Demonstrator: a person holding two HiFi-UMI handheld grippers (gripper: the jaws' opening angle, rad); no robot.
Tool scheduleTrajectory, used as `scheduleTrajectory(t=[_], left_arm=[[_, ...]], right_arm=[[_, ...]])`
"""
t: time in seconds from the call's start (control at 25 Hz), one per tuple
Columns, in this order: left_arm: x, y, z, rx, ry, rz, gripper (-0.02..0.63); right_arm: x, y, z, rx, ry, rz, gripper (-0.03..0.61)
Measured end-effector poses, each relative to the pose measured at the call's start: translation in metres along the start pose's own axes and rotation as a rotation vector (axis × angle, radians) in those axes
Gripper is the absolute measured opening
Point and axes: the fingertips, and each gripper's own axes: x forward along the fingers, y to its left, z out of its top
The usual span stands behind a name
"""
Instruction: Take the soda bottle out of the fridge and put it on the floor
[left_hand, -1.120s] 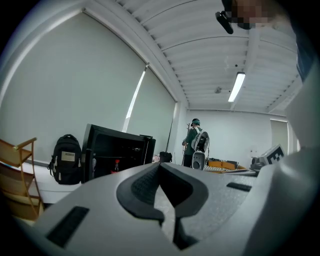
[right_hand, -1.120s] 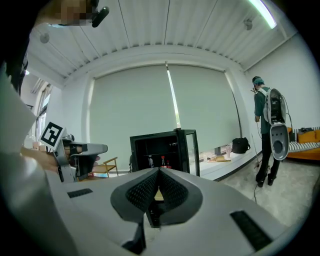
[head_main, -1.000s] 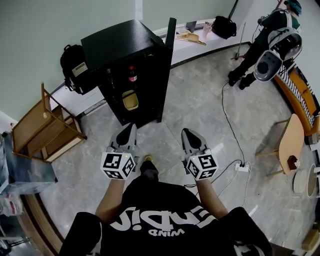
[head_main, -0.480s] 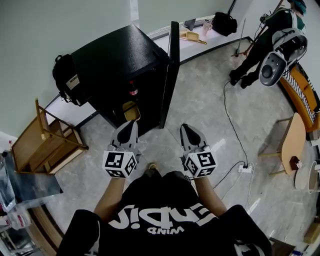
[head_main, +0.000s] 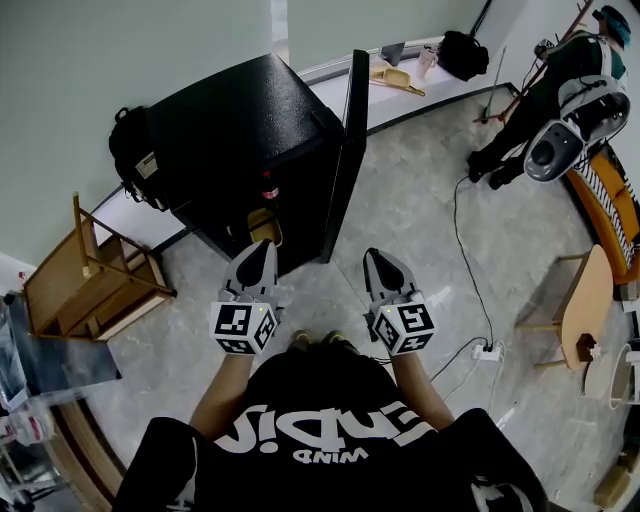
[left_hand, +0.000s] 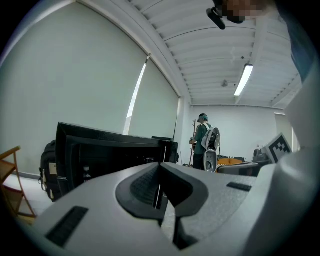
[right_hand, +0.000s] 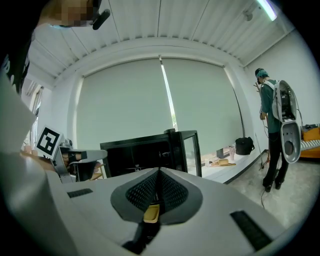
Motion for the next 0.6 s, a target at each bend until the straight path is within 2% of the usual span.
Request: scheduleTrajectory(t=[0.08, 0.16, 0.32, 0.44, 0.6], left_arm=[[0.003, 0.002, 0.001, 0.000, -0.005, 0.012, 0.009], [0.006, 0.005, -0.001, -0.011, -0.007, 0.023, 0.042], [0.011, 0.009, -0.006, -0.018, -0.006, 0.050, 0.175], [0.016, 0.009, -0.008, -0.007, 0.000, 0.045, 0.310], [0.027, 0.009, -0.010, -0.025, 0.024, 0.022, 0.322]], right_arm=[[0.006, -0.001, 0.000, 0.000, 0.002, 0.017, 0.023], [0.011, -0.002, -0.002, -0.001, 0.005, 0.034, 0.023], [0.022, -0.002, -0.002, -0.001, 0.007, 0.062, 0.023], [0.026, -0.003, -0.003, 0.001, 0.014, 0.075, 0.023], [0.032, -0.008, -0.006, 0.019, 0.032, 0.075, 0.023]])
